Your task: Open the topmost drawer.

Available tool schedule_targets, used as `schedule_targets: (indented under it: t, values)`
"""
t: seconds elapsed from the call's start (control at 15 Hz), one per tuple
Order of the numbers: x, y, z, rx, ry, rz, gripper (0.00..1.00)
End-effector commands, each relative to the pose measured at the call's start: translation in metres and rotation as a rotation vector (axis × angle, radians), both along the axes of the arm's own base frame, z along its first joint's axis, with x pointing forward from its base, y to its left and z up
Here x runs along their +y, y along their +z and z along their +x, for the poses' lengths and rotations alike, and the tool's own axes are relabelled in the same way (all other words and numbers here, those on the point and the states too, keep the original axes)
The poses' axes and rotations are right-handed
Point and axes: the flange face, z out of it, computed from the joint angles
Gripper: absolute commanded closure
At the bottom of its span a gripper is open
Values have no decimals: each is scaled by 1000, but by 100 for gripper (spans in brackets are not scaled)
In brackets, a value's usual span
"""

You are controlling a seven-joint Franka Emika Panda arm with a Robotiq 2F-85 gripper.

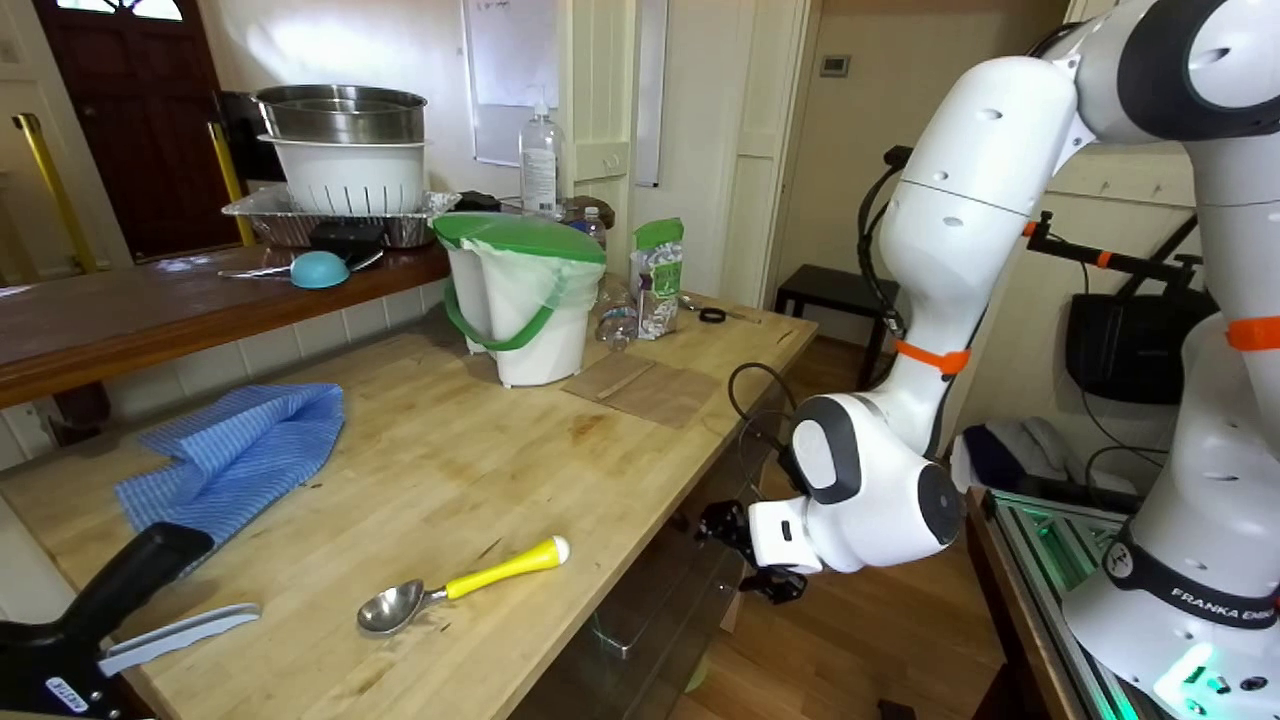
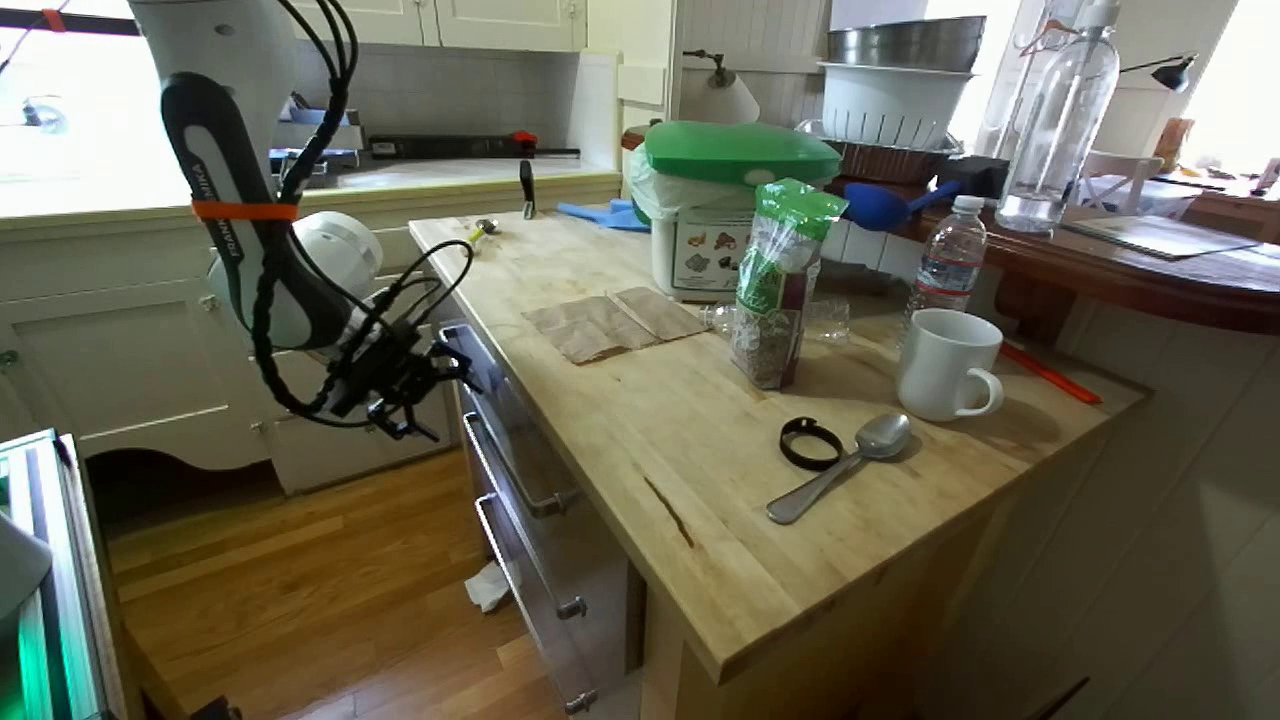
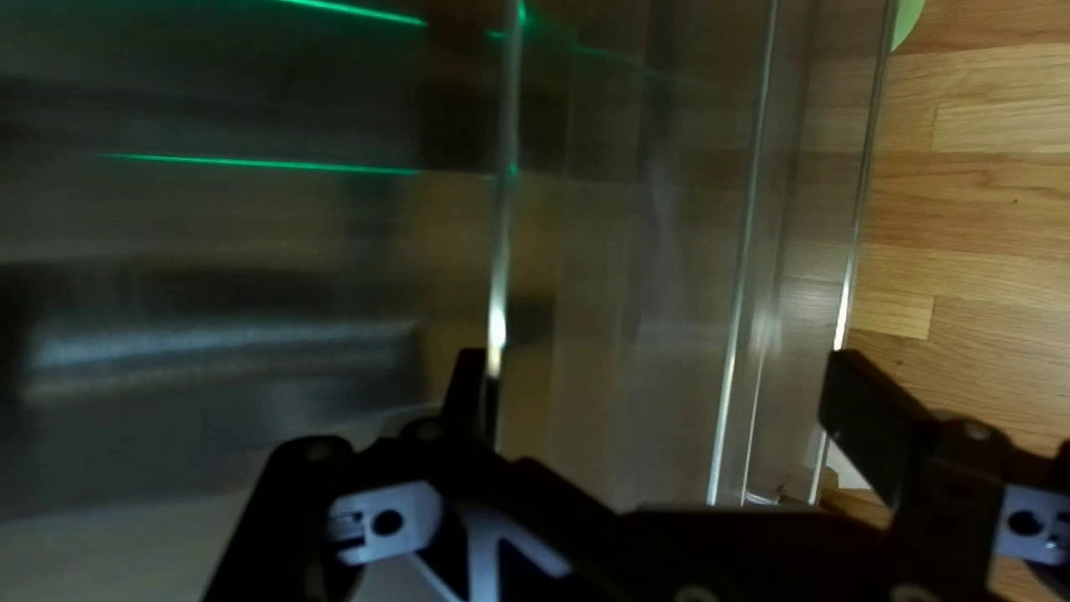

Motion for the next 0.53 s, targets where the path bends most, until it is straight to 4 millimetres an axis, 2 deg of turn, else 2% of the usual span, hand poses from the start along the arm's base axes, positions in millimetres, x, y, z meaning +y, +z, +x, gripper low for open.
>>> schedule_targets:
  t: [0.0, 0.2, 0.33, 0.47]
  values:
    - [19, -13, -49, 165, -24, -1, 0]
    - [33, -11, -72, 231, -50, -4, 0]
    - [42, -6, -96, 281, -74, -18, 0]
    - [48, 9, -115, 265, -100, -47, 0]
